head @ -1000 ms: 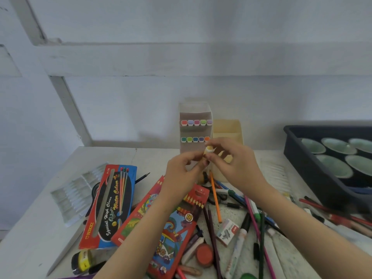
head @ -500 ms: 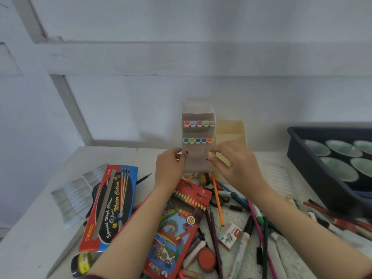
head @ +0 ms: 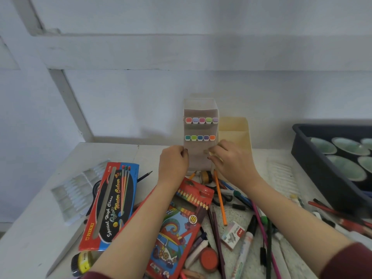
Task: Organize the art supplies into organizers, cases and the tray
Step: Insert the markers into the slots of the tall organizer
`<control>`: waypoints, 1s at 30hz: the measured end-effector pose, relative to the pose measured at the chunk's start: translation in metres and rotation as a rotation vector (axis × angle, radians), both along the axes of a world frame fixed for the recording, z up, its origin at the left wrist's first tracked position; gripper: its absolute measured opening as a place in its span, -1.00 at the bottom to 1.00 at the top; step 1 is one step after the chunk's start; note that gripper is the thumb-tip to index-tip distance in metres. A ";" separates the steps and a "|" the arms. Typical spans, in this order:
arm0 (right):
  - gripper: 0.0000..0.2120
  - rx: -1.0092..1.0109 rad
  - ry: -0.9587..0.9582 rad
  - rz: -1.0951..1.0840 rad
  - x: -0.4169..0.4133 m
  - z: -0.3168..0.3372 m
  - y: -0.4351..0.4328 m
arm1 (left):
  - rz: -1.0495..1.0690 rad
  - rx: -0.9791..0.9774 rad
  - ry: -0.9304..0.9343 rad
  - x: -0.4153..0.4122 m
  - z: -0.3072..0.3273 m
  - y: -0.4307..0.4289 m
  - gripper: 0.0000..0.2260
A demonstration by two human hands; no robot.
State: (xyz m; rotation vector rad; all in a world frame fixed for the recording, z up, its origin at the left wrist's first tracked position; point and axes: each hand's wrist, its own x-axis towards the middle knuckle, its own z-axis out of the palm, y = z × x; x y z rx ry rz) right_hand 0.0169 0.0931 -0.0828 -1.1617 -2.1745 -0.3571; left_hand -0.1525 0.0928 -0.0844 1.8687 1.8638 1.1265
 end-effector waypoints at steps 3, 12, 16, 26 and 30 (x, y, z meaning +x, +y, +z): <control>-0.85 0.003 -0.011 -0.017 -0.003 0.000 0.001 | 0.004 -0.006 -0.001 0.000 -0.001 0.001 -0.65; -0.72 -0.021 0.007 -0.045 -0.001 -0.004 -0.015 | -0.017 -0.008 -0.011 -0.001 0.000 -0.001 -0.72; -0.77 -0.096 0.069 -0.030 0.014 -0.007 -0.053 | -0.005 -0.020 -0.032 -0.002 0.000 -0.006 -0.75; -0.78 -0.439 -0.057 -0.580 0.122 -0.006 -0.142 | 0.092 0.065 0.035 0.059 0.001 -0.074 -0.64; -0.77 -0.533 -0.173 -0.772 0.155 -0.003 -0.156 | -0.151 0.081 0.037 0.098 -0.003 -0.096 -0.75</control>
